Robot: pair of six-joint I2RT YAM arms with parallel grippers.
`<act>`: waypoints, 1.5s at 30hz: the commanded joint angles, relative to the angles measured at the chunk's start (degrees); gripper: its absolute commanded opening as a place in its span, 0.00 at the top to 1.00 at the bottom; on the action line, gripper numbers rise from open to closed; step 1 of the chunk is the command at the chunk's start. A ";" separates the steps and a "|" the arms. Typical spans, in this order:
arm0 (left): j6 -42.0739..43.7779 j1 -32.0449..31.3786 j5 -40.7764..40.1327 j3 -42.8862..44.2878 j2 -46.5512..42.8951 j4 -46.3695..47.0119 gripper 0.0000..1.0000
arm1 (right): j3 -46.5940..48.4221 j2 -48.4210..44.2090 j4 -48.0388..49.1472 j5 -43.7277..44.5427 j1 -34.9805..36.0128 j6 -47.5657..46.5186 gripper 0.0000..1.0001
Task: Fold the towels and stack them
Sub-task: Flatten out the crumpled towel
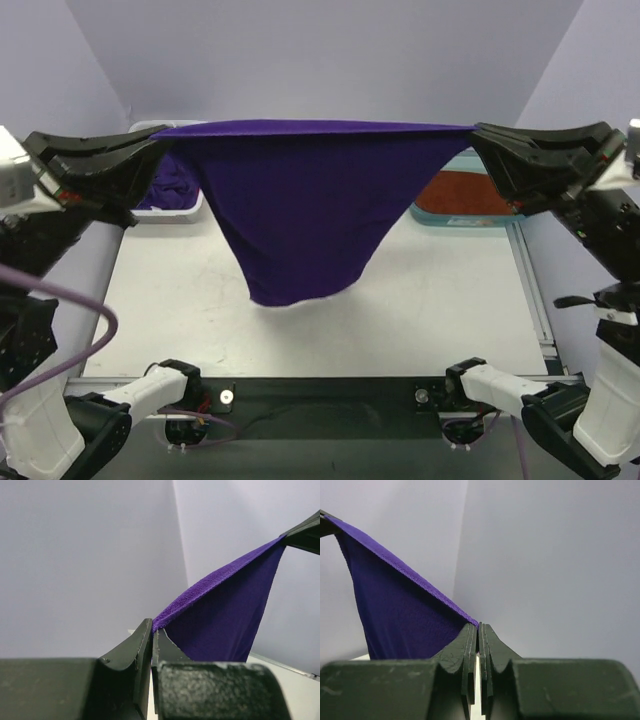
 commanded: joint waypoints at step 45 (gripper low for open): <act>-4.78 8.09 -20.12 -9.85 58.26 25.84 1.00 | -10.58 52.92 28.97 14.33 -10.49 0.96 1.00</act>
